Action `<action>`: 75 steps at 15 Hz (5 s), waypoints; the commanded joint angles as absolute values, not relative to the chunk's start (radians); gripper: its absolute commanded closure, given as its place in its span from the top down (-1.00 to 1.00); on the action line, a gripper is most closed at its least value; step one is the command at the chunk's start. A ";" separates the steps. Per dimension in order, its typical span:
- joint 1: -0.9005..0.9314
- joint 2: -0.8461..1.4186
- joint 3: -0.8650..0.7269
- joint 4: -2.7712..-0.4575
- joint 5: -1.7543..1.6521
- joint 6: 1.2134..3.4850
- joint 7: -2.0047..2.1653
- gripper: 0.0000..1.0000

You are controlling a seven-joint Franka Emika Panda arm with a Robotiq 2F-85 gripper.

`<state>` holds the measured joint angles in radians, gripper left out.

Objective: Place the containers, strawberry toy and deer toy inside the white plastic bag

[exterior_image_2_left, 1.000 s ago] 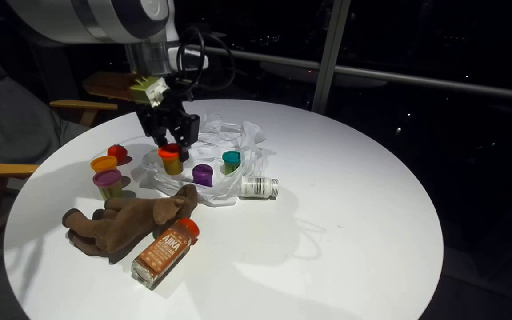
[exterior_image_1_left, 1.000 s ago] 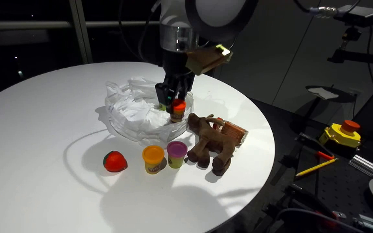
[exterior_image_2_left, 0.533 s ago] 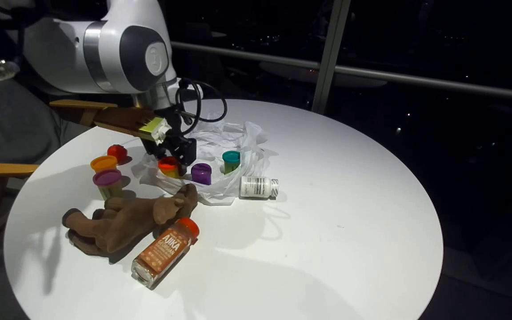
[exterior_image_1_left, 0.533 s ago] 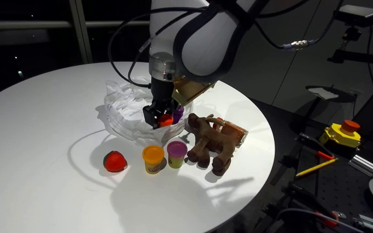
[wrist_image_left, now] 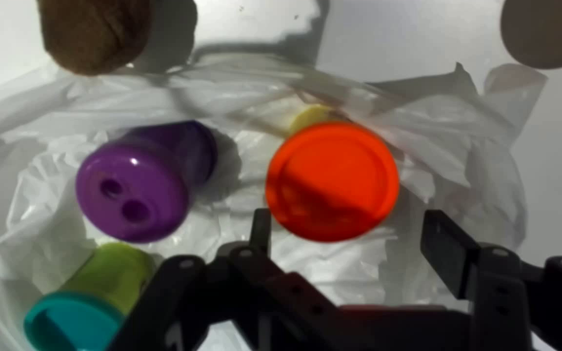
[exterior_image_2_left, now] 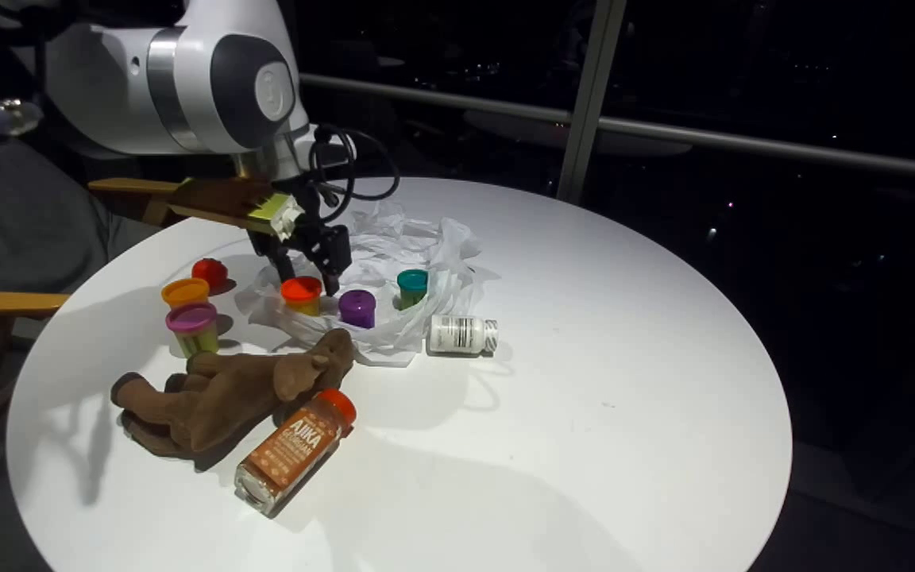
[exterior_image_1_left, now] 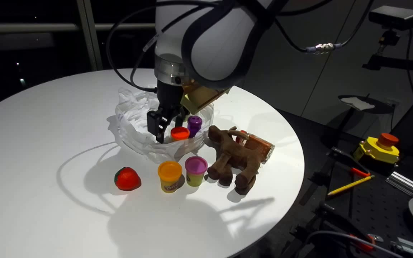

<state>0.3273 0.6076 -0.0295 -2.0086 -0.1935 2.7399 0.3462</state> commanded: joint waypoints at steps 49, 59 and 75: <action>0.075 0.207 -0.093 -2.721 -0.219 2.965 0.013 1.00; 0.023 0.238 -0.044 -2.680 -0.124 2.868 -0.027 1.00; 0.028 0.315 -0.005 -2.598 -0.096 2.798 -0.021 0.50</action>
